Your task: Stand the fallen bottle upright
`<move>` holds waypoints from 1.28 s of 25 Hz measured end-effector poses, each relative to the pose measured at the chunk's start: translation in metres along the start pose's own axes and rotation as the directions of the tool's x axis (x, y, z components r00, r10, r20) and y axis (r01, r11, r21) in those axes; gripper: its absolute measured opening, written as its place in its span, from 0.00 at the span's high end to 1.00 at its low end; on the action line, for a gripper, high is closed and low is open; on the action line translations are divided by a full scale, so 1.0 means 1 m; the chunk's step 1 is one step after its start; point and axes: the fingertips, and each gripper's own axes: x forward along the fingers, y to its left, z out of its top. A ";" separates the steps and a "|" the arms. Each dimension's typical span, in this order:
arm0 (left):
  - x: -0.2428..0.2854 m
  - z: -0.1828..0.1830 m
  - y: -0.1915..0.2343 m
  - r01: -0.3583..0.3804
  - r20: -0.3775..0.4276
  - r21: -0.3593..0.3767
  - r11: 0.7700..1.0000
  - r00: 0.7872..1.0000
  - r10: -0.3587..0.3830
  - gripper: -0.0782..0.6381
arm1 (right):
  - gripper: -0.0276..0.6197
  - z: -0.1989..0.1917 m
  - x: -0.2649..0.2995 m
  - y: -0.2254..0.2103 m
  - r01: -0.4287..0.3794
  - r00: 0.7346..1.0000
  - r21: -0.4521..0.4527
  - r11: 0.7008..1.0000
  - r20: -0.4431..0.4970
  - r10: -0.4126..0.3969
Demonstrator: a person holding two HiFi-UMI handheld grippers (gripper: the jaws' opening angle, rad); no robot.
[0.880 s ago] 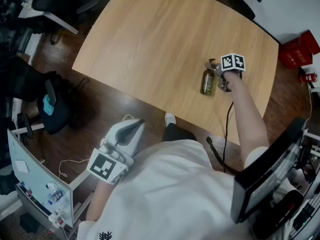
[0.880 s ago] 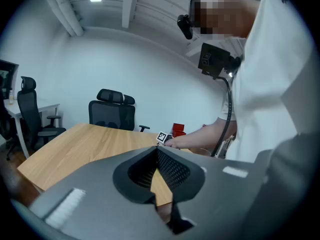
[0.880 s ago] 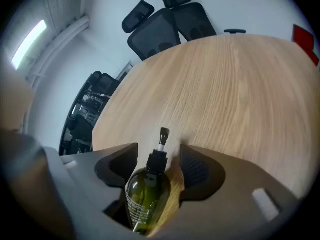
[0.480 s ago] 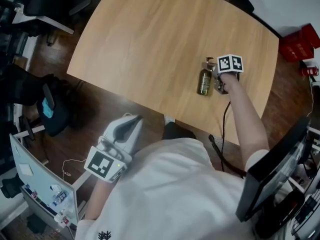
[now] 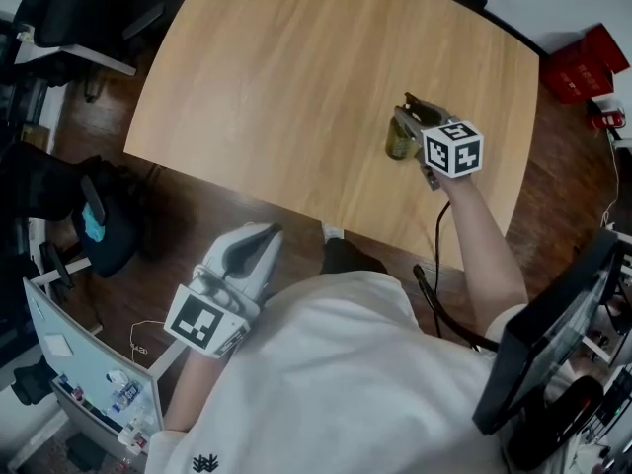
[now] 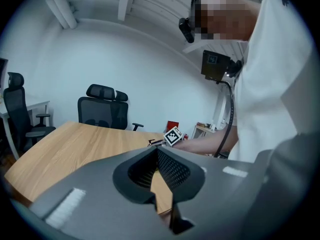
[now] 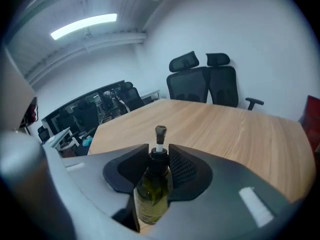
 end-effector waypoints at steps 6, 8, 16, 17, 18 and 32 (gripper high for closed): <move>-0.003 -0.004 -0.010 0.029 -0.007 0.008 1.000 1.000 -0.029 0.89 | 0.76 -0.015 -0.032 0.026 0.069 0.994 -0.147 0.987 0.098 -0.055; -0.004 -0.004 -0.013 0.041 -0.005 0.016 0.999 0.999 -0.041 0.89 | 0.76 -0.021 -0.036 0.032 0.092 0.991 -0.176 0.980 0.109 -0.074; -0.032 -0.009 -0.030 0.069 0.023 0.075 0.995 0.997 -0.071 0.89 | 0.74 -0.037 -0.039 0.030 0.163 0.984 -0.211 0.964 0.099 -0.145; -0.038 -0.010 -0.032 0.070 0.032 0.084 0.994 0.997 -0.073 0.89 | 0.69 -0.038 -0.038 0.027 0.176 0.983 -0.205 0.963 0.094 -0.160; -0.045 -0.011 -0.035 0.071 0.042 0.094 0.993 0.996 -0.075 0.89 | 0.66 -0.038 -0.038 0.023 0.192 0.980 -0.194 0.962 0.093 -0.176; -0.202 -0.096 -0.093 0.158 0.111 0.107 0.982 0.979 -0.170 0.89 | 0.57 -0.108 -0.209 0.189 0.358 0.924 -0.072 0.931 0.167 -0.343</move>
